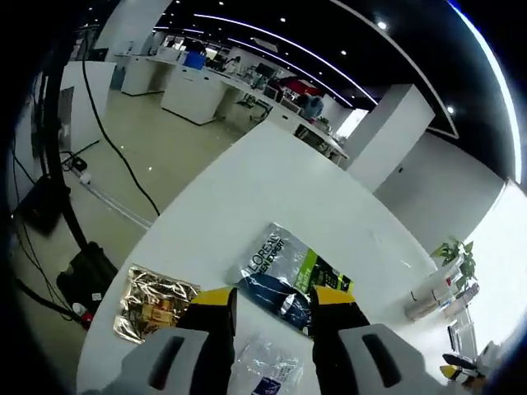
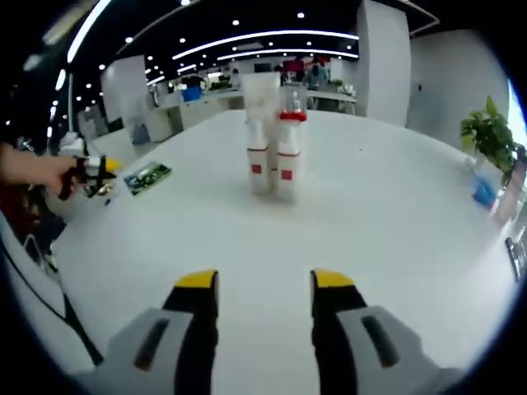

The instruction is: Arrange the skincare products in the storage area until every visible bottle or jar stands upright without overlapping.

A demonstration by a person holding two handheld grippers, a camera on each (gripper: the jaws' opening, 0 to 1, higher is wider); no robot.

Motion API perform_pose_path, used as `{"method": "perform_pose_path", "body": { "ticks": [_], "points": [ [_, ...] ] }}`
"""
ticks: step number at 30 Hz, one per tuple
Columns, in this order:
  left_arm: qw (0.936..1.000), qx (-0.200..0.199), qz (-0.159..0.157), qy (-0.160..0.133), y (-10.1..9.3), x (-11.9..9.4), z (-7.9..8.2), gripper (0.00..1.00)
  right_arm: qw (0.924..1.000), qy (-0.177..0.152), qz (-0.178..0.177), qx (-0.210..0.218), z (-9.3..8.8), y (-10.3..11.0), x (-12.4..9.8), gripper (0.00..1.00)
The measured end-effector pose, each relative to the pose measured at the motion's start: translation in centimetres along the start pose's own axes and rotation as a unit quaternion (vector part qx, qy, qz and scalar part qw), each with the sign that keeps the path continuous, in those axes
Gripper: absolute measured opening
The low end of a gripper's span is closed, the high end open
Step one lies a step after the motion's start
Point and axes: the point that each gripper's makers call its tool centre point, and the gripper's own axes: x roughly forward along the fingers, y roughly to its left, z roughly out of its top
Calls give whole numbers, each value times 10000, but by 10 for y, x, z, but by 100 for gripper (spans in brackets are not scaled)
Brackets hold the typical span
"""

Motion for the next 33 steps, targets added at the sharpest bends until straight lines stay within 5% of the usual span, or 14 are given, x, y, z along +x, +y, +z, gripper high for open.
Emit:
{"method": "perform_pose_path", "body": {
  "ticks": [7,11,26,33],
  "points": [
    [9990,-160,383,152,19,18,-4,35,9999,-58,40,-113,8,8,-10,42],
    [9992,-213,321,100,18,26,1,33,9999,-79,56,-139,12,9,-11,42],
    [9952,-732,652,41,36,25,4,5,9998,10,32,-171,6,11,-18,41],
    [9939,-882,660,8,36,27,5,1,9999,65,-26,-142,-2,10,-25,40]
  ]
}}
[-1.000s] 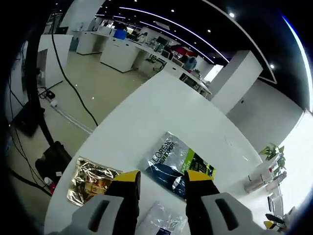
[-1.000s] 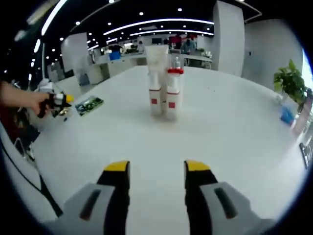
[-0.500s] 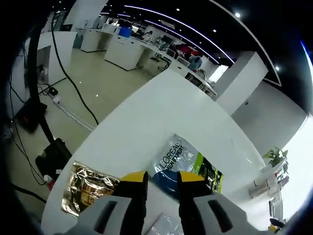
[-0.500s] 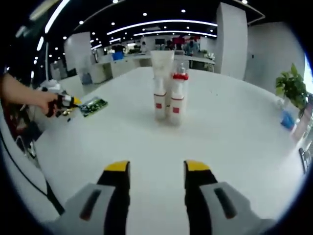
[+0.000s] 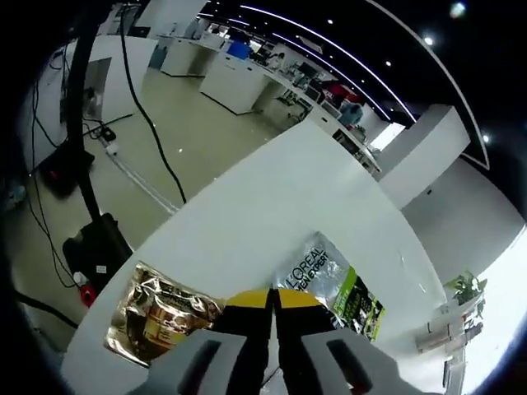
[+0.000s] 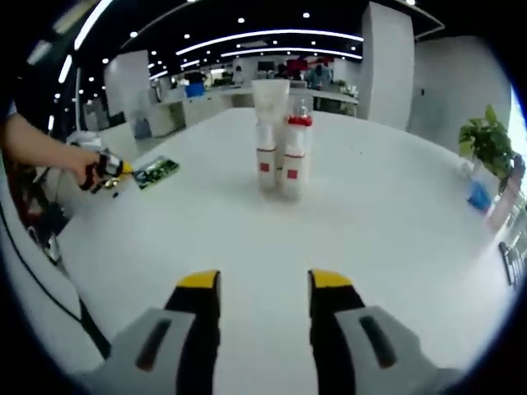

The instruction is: Arrange the skincare products in the storage area until every visible bottle or jar stands upright without overlapping.

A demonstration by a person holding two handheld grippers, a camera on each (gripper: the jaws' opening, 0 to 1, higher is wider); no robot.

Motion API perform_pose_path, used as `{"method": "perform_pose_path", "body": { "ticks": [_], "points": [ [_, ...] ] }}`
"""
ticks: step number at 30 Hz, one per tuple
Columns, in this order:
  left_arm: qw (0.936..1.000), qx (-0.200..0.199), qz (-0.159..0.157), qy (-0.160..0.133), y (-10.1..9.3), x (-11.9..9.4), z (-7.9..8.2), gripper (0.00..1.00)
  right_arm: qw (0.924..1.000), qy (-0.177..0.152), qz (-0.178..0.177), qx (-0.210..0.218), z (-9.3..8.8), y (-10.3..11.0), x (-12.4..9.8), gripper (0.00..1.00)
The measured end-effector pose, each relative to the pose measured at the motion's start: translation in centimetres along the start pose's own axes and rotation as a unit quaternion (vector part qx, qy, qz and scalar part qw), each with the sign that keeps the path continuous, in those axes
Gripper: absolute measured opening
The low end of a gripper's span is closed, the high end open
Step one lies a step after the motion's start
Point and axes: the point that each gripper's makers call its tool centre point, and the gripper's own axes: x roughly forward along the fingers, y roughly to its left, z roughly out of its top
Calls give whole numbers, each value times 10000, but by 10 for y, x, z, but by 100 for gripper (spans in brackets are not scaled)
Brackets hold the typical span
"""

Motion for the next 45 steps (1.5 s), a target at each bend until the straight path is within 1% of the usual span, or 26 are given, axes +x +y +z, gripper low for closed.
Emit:
{"method": "perform_pose_path", "body": {
  "ticks": [2,3,5,7,8,9,12,17,20,21,23,24,26,28,29,31,32,34,35,36,37,40,41,43,44,45],
  "points": [
    [9999,19,-163,-22,-8,-2,0,0,10000,7,-10,-36,-1,0,-2,40],
    [9994,50,-343,10,-16,-3,-1,0,10000,-6,-9,-27,-1,0,-3,40],
    [9979,363,-531,-78,-27,-7,2,0,10000,-70,-27,15,2,-1,-5,40],
    [9967,351,-729,-93,-40,-11,2,0,9999,-107,-4,36,4,0,-5,40],
    [9964,349,-773,-92,-42,-12,2,0,9999,-124,15,8,5,1,-5,40],
    [9941,422,-988,-119,-55,-17,2,0,9999,-133,21,-4,6,2,-5,40],
    [9880,619,-1397,-205,-77,-26,3,0,9998,-195,99,9,9,5,-4,40],
    [9744,1121,-1946,-118,-113,-43,-6,0,9990,-338,272,52,16,14,-3,40],
    [9642,1478,-2201,-60,-135,-54,-14,0,9982,-400,438,82,19,21,-2,39],
    [9606,1587,-2279,-34,-142,-57,-17,0,9967,-429,659,207,20,30,-2,39],
    [9472,1973,-2528,59,-162,-66,-26,0,9954,-427,808,280,20,35,-1,39],
    [9420,2108,-2610,64,-169,-70,-28,0,9945,-468,890,277,22,38,-1,39],
    [9283,2410,-2831,64,-187,-82,-35,0,9936,-516,958,289,25,41,-1,39],
    [9167,2780,-2867,105,-193,-87,-39,0,9924,-578,1034,338,30,44,-1,39],
    [9090,3012,-2878,110,-198,-90,-42,0,9920,-602,1050,357,33,45,-1,39],
    [9051,3049,-2959,143,-203,-95,-44,0,9907,-667,1132,350,40,50,0,39],
    [8999,3175,-2986,152,-207,-100,-46,0,9901,-696,1169,350,43,52,0,39],
    [8976,3219,-3007,156,-209,-102,-46,0,9891,-742,1229,338,47,55,0,39],
    [8928,3288,-3074,157,-214,-111,-47,0,9870,-808,1341,367,53,61,1,39],
    [8915,3307,-3093,160,-215,-113,-47,0,9857,-864,1399,361,58,65,1,40],
    [8876,3342,-3165,170,-219,-122,-48,0,9846,-899,1459,357,61,68,2,40],
    [8820,3343,-3318,169,-226,-136,-48,0,9809,-1002,1622,378,71,77,3,41],
    [8765,3384,-3418,198,-231,-145,-49,0,9772,-1077,1783,419,79,85,3,41],
    [8738,3408,-3463,199,-234,-152,-49,0,9737,-1141,1922,437,84,92,3,44],
    [8675,3431,-3595,222,-241,-162,-51,0,9700,-1174,2080,464,90,99,3,45],
    [8630,3425,-3705,250,-246,-171,-53,0,9661,-1233,2216,491,95,105,3,46]
  ]
}}
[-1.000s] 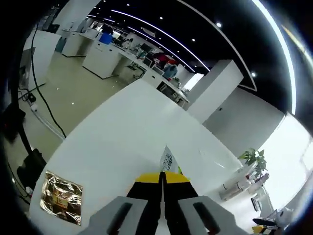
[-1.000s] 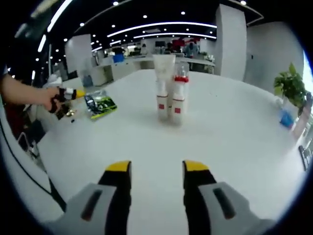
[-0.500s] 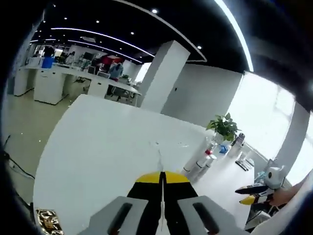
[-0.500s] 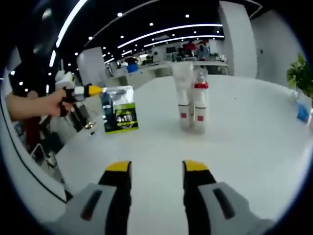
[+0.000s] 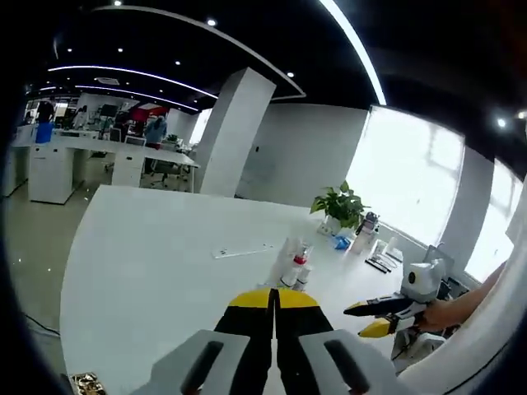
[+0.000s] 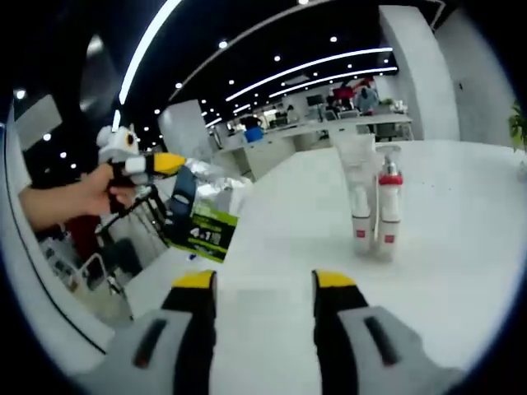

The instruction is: Arrange the skincare products in the storage area until every visible bottle or jar stands upright without overlapping.

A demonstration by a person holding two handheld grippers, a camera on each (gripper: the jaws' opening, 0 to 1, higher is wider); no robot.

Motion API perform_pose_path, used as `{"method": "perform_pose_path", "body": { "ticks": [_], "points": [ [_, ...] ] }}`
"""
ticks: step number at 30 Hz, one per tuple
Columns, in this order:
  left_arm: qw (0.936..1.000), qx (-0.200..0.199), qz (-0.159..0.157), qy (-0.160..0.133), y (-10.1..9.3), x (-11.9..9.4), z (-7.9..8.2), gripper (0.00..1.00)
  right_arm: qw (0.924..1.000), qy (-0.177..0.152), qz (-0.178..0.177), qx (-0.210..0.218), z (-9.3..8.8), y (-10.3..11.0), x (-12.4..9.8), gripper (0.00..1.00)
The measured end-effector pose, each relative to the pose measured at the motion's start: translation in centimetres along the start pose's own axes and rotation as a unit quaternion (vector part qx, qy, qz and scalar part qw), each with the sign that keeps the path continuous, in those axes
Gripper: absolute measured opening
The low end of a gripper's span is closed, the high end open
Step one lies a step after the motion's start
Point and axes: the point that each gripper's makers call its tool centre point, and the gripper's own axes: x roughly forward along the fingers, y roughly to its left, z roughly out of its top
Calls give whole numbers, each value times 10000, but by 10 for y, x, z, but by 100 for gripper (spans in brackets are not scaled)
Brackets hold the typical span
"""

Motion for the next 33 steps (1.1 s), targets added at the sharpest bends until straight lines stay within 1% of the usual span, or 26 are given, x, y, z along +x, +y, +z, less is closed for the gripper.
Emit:
{"method": "perform_pose_path", "body": {
  "ticks": [2,3,5,6,7,8,9,11,12,13,14,15,16,17,18,20,21,22,23,24,26,28,30,31,32,33],
  "points": [
    [9998,27,-172,19,-14,-2,3,0,9996,-120,240,88,7,10,5,49],
    [9990,-46,-428,84,-26,-3,3,0,9985,-198,457,209,11,18,8,50],
    [9977,-152,-656,90,-44,-4,5,0,9962,-216,749,376,14,28,11,52],
    [9965,-207,-794,164,-53,-4,4,0,9953,-237,870,366,15,33,12,53],
    [9962,-216,-829,154,-58,-4,5,0,9935,-279,1041,378,17,39,14,54],
    [9961,-224,-842,144,-60,-4,6,0,9926,-294,1114,394,18,42,14,57],
    [9942,-298,-1020,176,-73,-3,7,0,9891,-326,1341,504,19,52,16,61],
    [9922,-335,-1189,146,-85,-4,10,0,9856,-390,1542,581,21,59,18,69],
    [9912,-323,-1284,80,-94,-5,14,0,9815,-427,1696,778,22,64,19,74],
    [9885,-384,-1465,56,-104,-6,16,0,9774,-488,1830,942,24,67,19,75],
    [9874,-403,-1529,7,-110,-8,20,0,9670,-613,2064,1359,30,71,17,75],
    [9847,-456,-1684,8,-118,-10,21,0,9620,-646,2212,1466,33,74,15,72],
    [9836,-469,-1742,-10,-122,-11,22,0,9565,-689,2404,1505,36,79,12,70],
    [9834,-477,-1749,-13,-123,-11,23,0,9546,-718,2464,1509,38,80,10,67],
    [9809,-533,-1870,-19,-127,-13,23,0,9468,-785,2715,1539,43,87,5,62],
    [9794,-609,-1924,-46,-130,-14,24,0,9358,-860,2967,1700,50,93,-2,56],
    [9784,-654,-1961,-64,-131,-15,24,0,9332,-915,3043,1675,53,95,-4,52],
    [9767,-741,-2008,-147,-132,-16,26,0,9351,-897,2997,1664,53,93,-4,49],
    [9762,-787,-2015,-160,-132,-16,27,0,9334,-934,3039,1661,55,94,-5,43],
    [9749,-875,-2041,-179,-132,-17,27,0,9259,-982,3205,1744,60,99,-9,34],
    [9738,-1004,-2021,-290,-128,-17,29,0,9192,-1127,3321,1790,68,101,-15,21],
    [9728,-1102,-2017,-305,-125,-16,27,0,9110,-1266,3404,1955,78,102,-19,15],
    [9714,-1223,-1992,-427,-123,-16,30,0,9092,-1240,3445,1984,79,102,-20,9],
    [9697,-1291,-2046,-345,-124,-17,27,0,9057,-1234,3538,1981,80,104,-23,4],
    [9706,-1274,-2015,-336,-122,-17,26,0,8962,-1148,3797,1986,80,112,-29,2],
    [9713,-1281,-1974,-350,-120,-17,26,0,9016,-1106,3672,2001,79,110,-26,1]
  ]
}}
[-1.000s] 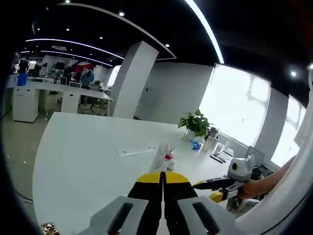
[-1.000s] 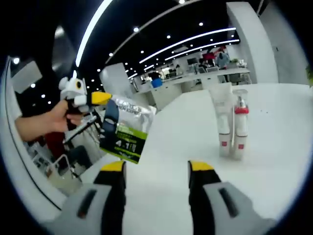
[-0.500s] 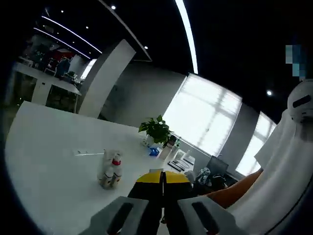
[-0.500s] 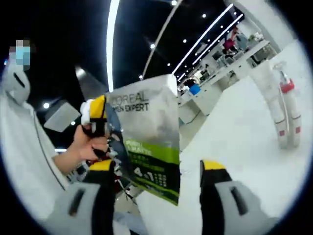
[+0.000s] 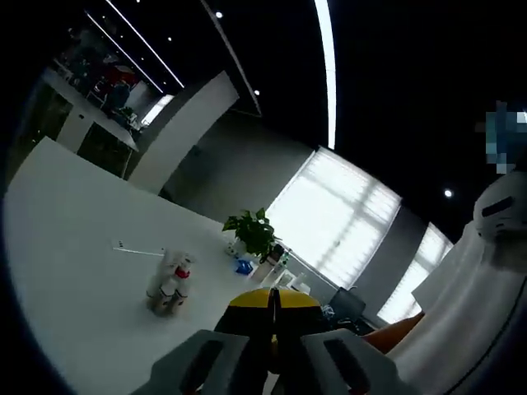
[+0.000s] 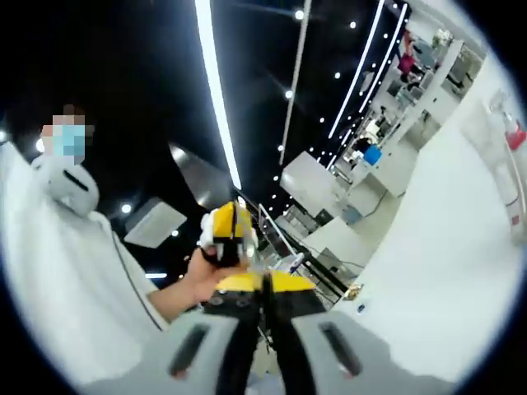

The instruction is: Arrange the skincare products in the storage area until every visible bottle or jar stands upright without overlapping.

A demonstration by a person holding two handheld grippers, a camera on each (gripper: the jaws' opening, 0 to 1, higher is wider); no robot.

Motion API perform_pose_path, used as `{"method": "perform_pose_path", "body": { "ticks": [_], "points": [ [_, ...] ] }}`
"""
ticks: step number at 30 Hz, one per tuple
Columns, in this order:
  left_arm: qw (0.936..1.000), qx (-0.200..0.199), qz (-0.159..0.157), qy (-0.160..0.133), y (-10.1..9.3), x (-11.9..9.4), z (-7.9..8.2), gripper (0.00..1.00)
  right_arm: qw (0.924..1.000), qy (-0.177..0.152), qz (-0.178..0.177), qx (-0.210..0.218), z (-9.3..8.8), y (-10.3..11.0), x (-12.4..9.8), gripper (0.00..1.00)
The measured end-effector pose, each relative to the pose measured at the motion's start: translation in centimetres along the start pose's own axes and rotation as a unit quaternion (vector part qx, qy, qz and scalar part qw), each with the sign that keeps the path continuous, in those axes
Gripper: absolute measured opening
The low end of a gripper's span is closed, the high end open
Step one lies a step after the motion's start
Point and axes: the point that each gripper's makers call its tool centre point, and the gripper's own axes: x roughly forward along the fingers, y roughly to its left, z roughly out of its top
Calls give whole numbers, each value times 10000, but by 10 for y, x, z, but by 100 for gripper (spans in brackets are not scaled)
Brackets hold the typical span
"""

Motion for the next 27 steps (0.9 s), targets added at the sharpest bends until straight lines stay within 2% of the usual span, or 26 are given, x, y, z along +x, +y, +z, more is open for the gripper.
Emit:
{"method": "perform_pose_path", "body": {
  "ticks": [1,4,6,7,10,12,13,16,19,23,25,27],
  "points": [
    [10000,67,47,-11,2,0,0,0,9999,73,82,52,-2,3,-1,1],
    [9997,-6,-225,48,-6,-1,0,0,9997,100,156,172,-2,8,-1,0],
    [9992,236,-94,311,-1,-3,-8,0,9995,165,188,168,-1,11,-2,0],
    [9984,357,-28,442,2,-4,-12,5,9995,197,204,166,-1,12,-3,0],
    [9978,409,89,509,5,-3,-18,27,9993,121,277,215,9,16,-3,0],
    [9972,353,40,653,3,-3,-26,33,9993,93,298,204,14,18,-2,0],
    [9959,334,-112,838,-2,-3,-35,32,9993,76,318,164,18,20,-1,0],
    [9935,178,-359,1069,-11,-1,-47,25,9993,65,367,95,26,23,1,0],
    [9933,116,-350,1097,-10,2,-52,23,9991,85,425,1,32,27,6,0],
    [9929,72,-334,1142,-6,1,-55,15,9988,102,469,-16,35,30,10,0],
    [9933,-43,-337,1109,-5,-1,-53,4,9988,110,465,-73,37,31,12,0],
    [9937,-41,-436,1035,-7,-4,-52,2,9988,119,452,-124,37,31,15,0]
  ]
}}
